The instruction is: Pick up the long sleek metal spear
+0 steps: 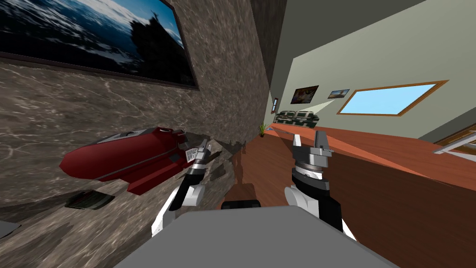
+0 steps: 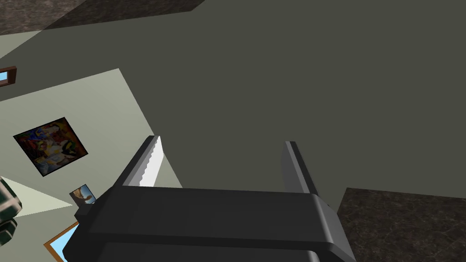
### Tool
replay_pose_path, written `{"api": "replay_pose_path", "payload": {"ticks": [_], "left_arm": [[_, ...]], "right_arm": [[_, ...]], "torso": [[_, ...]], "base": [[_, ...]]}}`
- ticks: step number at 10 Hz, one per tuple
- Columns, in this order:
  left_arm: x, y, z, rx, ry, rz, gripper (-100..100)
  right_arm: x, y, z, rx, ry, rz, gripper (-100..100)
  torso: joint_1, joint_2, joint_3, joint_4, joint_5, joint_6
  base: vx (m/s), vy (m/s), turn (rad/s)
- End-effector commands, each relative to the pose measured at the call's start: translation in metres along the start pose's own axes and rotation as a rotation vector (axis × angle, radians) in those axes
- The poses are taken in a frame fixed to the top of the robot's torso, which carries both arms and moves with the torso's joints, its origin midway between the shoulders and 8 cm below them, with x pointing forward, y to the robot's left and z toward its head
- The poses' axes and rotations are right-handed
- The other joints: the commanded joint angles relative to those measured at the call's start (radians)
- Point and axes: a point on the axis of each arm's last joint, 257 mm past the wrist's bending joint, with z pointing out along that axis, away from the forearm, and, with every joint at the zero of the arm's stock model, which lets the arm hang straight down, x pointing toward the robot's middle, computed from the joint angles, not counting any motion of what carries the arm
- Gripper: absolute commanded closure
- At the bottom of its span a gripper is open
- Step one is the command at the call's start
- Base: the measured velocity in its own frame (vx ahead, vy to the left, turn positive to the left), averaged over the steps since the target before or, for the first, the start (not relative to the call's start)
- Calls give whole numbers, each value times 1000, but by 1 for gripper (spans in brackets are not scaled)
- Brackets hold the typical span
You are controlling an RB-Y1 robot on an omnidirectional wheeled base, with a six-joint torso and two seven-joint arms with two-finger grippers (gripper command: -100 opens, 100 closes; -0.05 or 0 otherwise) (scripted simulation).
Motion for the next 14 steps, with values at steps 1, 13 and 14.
{"api": "replay_pose_path", "payload": {"ticks": [1, 13, 14], "left_arm": [[2, 11, 2, -43, 11, -1, -100], [11, 97, 15, -324, 81, 2, -100], [11, 103, 13, -350, 81, 3, -100]], "right_arm": [[0, 0, 0, 0, 0, 0, 0], [0, 0, 0, 0, 0, 0, 0], [0, 0, 0, 0, 0, 0, 0]], "torso": [[0, 0, 0, 0, 0, 0], [1, -1, -1, 0, 0, 0], [1, -1, -1, 0, 0, 0]], "base": [[-20, -31, 44], [-14, -25, 48], [-12, -28, 70]]}}
